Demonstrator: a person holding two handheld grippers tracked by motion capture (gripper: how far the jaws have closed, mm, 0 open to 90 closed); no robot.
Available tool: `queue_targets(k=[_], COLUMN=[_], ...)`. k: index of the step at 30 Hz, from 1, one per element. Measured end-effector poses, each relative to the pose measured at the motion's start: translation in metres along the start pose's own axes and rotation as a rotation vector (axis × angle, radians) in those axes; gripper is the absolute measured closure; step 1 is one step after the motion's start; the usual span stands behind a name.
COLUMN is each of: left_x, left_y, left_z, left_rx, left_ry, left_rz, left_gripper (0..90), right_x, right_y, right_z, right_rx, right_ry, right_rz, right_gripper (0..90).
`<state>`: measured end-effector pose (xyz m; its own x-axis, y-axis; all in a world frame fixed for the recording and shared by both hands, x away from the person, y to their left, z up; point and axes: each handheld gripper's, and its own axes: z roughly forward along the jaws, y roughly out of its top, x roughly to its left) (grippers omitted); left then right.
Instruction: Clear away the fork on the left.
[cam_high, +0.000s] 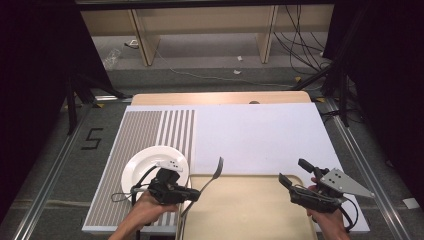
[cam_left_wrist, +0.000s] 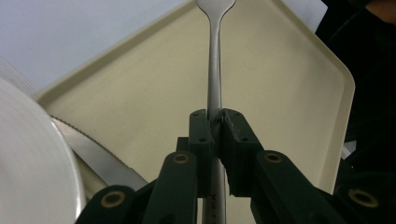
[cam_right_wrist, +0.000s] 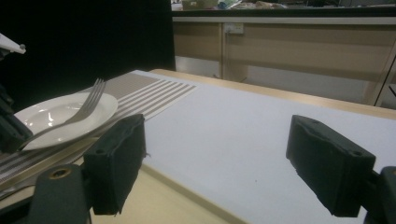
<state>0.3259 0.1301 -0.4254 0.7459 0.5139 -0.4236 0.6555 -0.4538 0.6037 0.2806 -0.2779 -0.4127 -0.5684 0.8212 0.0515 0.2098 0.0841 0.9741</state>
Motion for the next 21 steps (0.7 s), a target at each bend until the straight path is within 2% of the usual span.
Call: queue_targets(k=[5, 12, 16, 19, 21], left_x=[-0.007, -0.011, -0.013, -0.016, -0.019], left_y=[-0.008, -0.012, -0.016, -0.020, -0.022], left_z=[0.017, 0.027, 0.031, 0.033, 0.034], left_rx=[0.071, 0.102, 0.124, 0.144, 0.153], left_ry=[-0.013, -0.027, -0.025, -0.004, -0.011], left_rz=[0.009, 0.016, 0.016, 0.030, 0.029], left_gripper=[82.1, 82.1, 82.1, 82.1, 82.1], right_x=[0.000, 0.000, 0.000, 0.000, 0.000], right_y=[0.000, 0.000, 0.000, 0.000, 0.001], right_z=[-0.001, -0.001, -0.001, -0.001, -0.001], right_rx=[0.000, -0.004, -0.008, 0.001, -0.003], right_ry=[-0.001, 0.001, -0.001, -0.002, -0.001], right_rz=[0.002, 0.002, 0.000, -0.002, -0.005], right_gripper=[20.7, 20.7, 20.8, 20.8, 20.8])
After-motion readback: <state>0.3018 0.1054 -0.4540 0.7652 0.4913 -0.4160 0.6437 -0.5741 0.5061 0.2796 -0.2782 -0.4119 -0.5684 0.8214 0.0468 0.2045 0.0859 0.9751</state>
